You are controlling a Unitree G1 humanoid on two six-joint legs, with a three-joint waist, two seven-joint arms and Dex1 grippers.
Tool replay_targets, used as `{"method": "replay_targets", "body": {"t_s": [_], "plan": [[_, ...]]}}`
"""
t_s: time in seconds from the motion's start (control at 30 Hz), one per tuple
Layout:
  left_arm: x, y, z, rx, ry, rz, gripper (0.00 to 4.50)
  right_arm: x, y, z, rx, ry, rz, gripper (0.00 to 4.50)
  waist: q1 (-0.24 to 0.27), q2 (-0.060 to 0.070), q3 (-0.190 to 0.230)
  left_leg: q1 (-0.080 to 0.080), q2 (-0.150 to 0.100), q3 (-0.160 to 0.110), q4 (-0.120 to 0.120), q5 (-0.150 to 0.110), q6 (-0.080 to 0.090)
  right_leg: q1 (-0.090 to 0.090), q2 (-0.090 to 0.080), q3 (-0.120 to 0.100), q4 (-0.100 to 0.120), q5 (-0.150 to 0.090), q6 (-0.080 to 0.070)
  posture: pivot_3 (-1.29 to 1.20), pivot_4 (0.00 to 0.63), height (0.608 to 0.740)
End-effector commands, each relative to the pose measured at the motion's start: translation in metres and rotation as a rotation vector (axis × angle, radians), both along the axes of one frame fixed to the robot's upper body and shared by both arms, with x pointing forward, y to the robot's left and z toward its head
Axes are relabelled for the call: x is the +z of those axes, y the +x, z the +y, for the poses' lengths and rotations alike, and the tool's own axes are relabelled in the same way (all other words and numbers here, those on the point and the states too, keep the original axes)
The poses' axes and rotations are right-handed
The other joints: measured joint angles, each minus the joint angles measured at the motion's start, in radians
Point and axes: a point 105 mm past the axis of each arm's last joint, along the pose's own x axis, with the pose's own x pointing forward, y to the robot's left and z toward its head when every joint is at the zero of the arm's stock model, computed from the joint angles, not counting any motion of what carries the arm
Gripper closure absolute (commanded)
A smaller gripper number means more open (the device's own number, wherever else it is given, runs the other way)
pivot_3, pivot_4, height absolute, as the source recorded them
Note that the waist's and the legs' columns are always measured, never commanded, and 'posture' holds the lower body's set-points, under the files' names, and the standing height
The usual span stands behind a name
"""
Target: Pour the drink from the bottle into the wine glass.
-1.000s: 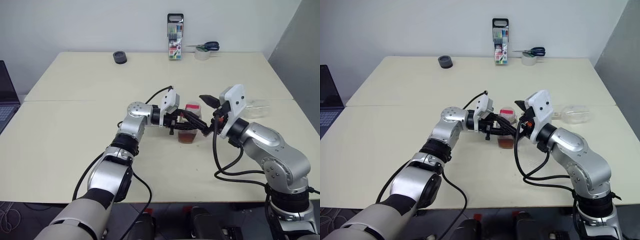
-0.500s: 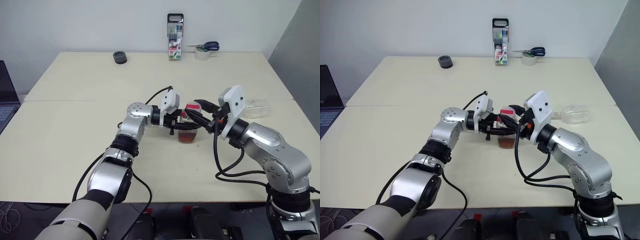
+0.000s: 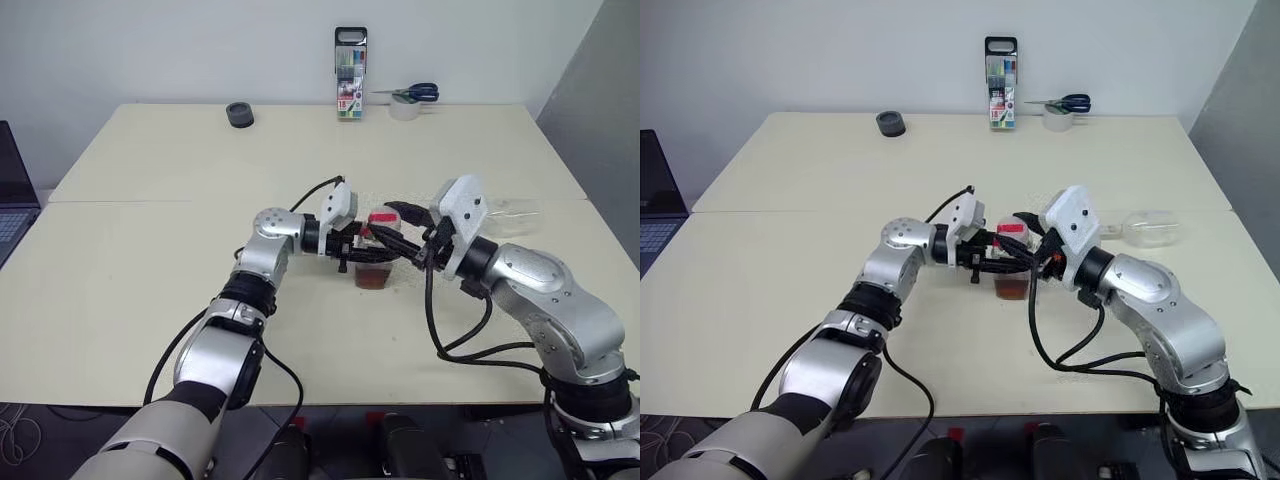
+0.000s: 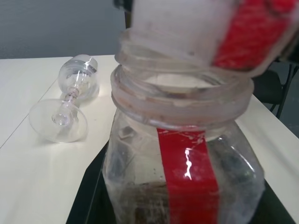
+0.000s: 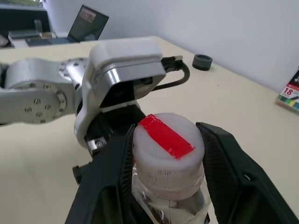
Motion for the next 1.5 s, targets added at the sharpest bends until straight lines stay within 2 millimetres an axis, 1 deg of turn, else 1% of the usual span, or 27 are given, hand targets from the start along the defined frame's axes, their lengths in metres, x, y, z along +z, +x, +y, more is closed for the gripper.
{"method": "replay_targets", "body": {"t_s": [0.03,0.13,0.37,0.43,0.5,0.57,0.6,0.63,0.7,0.73,0.77,0.8,0.83,0.87,0.93,1.0,1.03,1.13,1.17,1.2,1.27,1.33,1.4,1.47,1.5], "plan": [[0.021,-0.003,-0.002,-0.024,-0.046,-0.07,2.84,0.009,-0.004,0.002,0.035,-0.035,-0.08,2.77,0.0,0.0,0.0,0.0,0.0,0.0,0.0,0.0,0.0,0.0,0.0,0.0,0.0,0.0,0.0,0.0,0.15,0.74],[0.02,-0.004,-0.003,-0.024,-0.048,-0.068,2.84,0.016,-0.007,-0.001,0.051,0.004,-0.084,2.77,0.0,0.0,0.0,0.0,0.0,0.0,0.0,0.0,0.0,0.0,0.0,0.0,0.0,0.0,0.0,0.0,0.15,0.74],[0.018,-0.005,-0.002,-0.021,-0.051,-0.061,2.84,0.026,-0.016,-0.018,0.054,0.181,0.01,2.78,0.001,0.0,0.0,0.0,0.0,0.0,0.0,0.0,0.0,0.0,0.0,0.0,0.0,0.0,0.0,0.0,0.15,0.74],[0.018,-0.004,-0.002,-0.019,-0.05,-0.061,2.84,0.03,-0.019,-0.025,0.036,0.227,0.018,2.78,0.001,0.0,0.0,0.0,0.0,0.0,0.0,0.0,0.0,0.0,0.0,0.0,0.0,0.0,0.0,0.0,0.15,0.74],[0.018,-0.003,-0.001,-0.012,-0.05,-0.06,2.84,0.031,-0.021,-0.037,-0.025,0.259,0.022,2.78,0.002,0.0,0.0,0.0,0.0,0.0,0.0,0.0,0.0,0.0,0.0,0.0,0.0,0.0,0.0,0.0,0.15,0.74],[0.018,-0.002,0.002,0.003,-0.051,-0.061,2.84,0.02,-0.021,-0.06,-0.147,0.246,0.041,2.78,0.003,0.0,0.0,0.0,0.0,0.0,0.0,0.0,0.0,0.0,0.0,0.0,0.0,0.0,0.0,0.0,0.15,0.74],[0.018,0.0,0.004,0.016,-0.053,-0.062,2.84,0.009,-0.02,-0.074,-0.23,0.231,0.057,2.78,0.005,0.0,0.0,0.0,0.0,0.0,0.0,0.0,0.0,0.0,0.0,0.0,0.0,0.0,0.0,0.0,0.15,0.74],[0.018,0.001,0.006,0.025,-0.054,-0.062,2.84,0.001,-0.019,-0.083,-0.283,0.218,0.069,2.78,0.007,0.0,0.0,0.0,0.0,0.0,0.0,0.0,0.0,0.001,0.0,0.0,0.0,0.0,0.0,0.0,0.15,0.74],[0.018,0.003,0.01,0.048,-0.056,-0.06,2.84,-0.021,-0.016,-0.108,-0.442,0.204,0.093,2.78,0.008,0.0,0.0,0.0,-0.001,0.0,0.0,0.0,0.0,0.001,0.0,0.001,0.0,0.0,0.0,0.0,0.15,0.74],[0.018,0.004,0.011,0.054,-0.057,-0.06,2.84,-0.029,-0.015,-0.116,-0.494,0.198,0.102,2.78,0.008,0.0,0.0,0.0,-0.001,0.0,0.0,0.0,0.0,0.001,0.0,0.001,0.0,0.0,0.0,0.0,0.15,0.74],[0.019,0.005,0.014,0.066,-0.06,-0.058,2.84,-0.048,-0.015,-0.127,-0.575,0.167,0.134,2.78,0.008,0.0,0.0,0.0,-0.001,0.001,0.0,0.0,0.0,0.001,0.0,0.002,0.0,0.0,0.0,0.0,0.15,0.74],[0.019,0.006,0.016,0.076,-0.063,-0.054,2.84,-0.066,-0.016,-0.135,-0.628,0.14,0.162,2.78,0.008,0.0,0.0,0.0,-0.001,0.001,0.0,0.0,0.0,0.001,0.0,0.002,0.001,0.0,0.0,0.0,0.15,0.74],[0.019,0.007,0.019,0.085,-0.061,-0.055,2.84,-0.09,-0.02,-0.14,-0.674,0.124,0.211,2.78,0.008,0.0,0.0,0.001,0.0,0.001,0.0,0.0,0.0,0.001,0.0,0.002,0.001,0.0,0.0,0.0,0.15,0.74],[0.019,0.008,0.021,0.092,-0.06,-0.056,2.84,-0.108,-0.024,-0.144,-0.71,0.118,0.248,2.78,0.007,0.0,0.0,0.002,0.0,0.002,0.0,0.0,0.0,0.001,0.0,0.002,0.002,0.0,0.0,0.0,0.15,0.74],[0.019,0.009,0.025,0.105,-0.057,-0.061,2.84,-0.132,-0.029,-0.143,-0.733,0.113,0.303,2.78,0.002,0.0,0.0,0.003,0.0,0.002,-0.001,0.0,0.0,0.001,0.001,0.002,0.003,0.0,0.0,0.0,0.15,0.74],[0.021,0.011,0.028,0.123,-0.061,-0.061,2.84,-0.143,-0.032,-0.141,-0.735,0.117,0.335,2.05,-0.005,0.001,-0.001,0.004,0.001,0.004,-0.001,0.0,0.0,0.0,0.001,0.004,0.003,-0.001,-0.001,0.0,0.15,0.74],[0.021,0.011,0.029,0.129,-0.063,-0.062,2.84,-0.146,-0.032,-0.14,-0.734,0.119,0.343,1.77,-0.005,0.001,-0.001,0.005,0.001,0.005,-0.001,0.0,0.0,0.001,0.001,0.005,0.003,-0.001,-0.001,0.0,0.15,0.74],[0.023,0.012,0.032,0.144,-0.068,-0.063,2.84,-0.155,-0.034,-0.14,-0.727,0.092,0.368,0.71,-0.004,0.001,-0.001,0.005,0.001,0.004,0.0,0.0,0.0,0.002,0.001,0.004,0.004,-0.001,-0.001,0.0,0.15,0.74],[0.024,0.013,0.034,0.155,-0.071,-0.064,2.84,-0.158,-0.038,-0.14,-0.704,0.072,0.395,0.34,-0.004,0.001,-0.001,0.005,0.002,0.004,0.0,0.0,0.0,0.002,0.002,0.004,0.004,-0.001,-0.001,0.0,0.15,0.74],[0.025,0.014,0.037,0.169,-0.074,-0.066,2.84,-0.16,-0.042,-0.14,-0.68,0.057,0.425,0.04,-0.004,0.001,-0.001,0.005,0.002,0.004,0.0,0.0,0.0,0.002,0.002,0.004,0.004,-0.001,-0.001,0.0,0.15,0.74],[0.028,0.018,0.044,0.212,-0.083,-0.07,2.84,-0.159,-0.048,-0.149,-0.664,0.018,0.447,0.0,-0.004,0.001,-0.001,0.005,0.002,0.004,-0.001,0.0,0.0,0.002,0.002,0.004,0.003,-0.001,-0.001,0.0,0.15,0.74],[0.029,0.021,0.05,0.252,-0.084,-0.077,2.84,-0.152,-0.049,-0.16,-0.668,-0.023,0.421,0.0,0.0,0.001,-0.001,0.005,0.002,0.004,-0.001,0.0,0.0,0.002,0.002,0.004,0.003,-0.001,-0.001,0.0,0.15,0.74],[0.03,0.028,0.059,0.319,-0.091,-0.09,2.84,-0.136,-0.048,-0.167,-0.657,-0.055,0.371,0.0,0.002,0.001,-0.001,0.005,0.001,0.004,-0.001,0.0,0.0,0.002,0.002,0.004,0.003,-0.001,-0.001,0.0,0.15,0.74],[0.034,0.037,0.073,0.414,-0.105,-0.104,2.84,-0.11,-0.045,-0.155,-0.563,-0.035,0.308,0.0,0.004,0.0,0.0,0.004,0.001,0.003,0.0,0.0,0.0,0.002,0.001,0.004,0.003,-0.001,-0.001,0.0,0.15,0.74],[0.036,0.042,0.081,0.476,-0.116,-0.11,2.84,-0.096,-0.045,-0.142,-0.487,-0.008,0.282,0.0,0.003,0.0,0.0,0.004,0.001,0.004,0.0,0.0,0.0,0.002,0.001,0.004,0.003,-0.001,-0.001,0.0,0.15,0.74]]}}
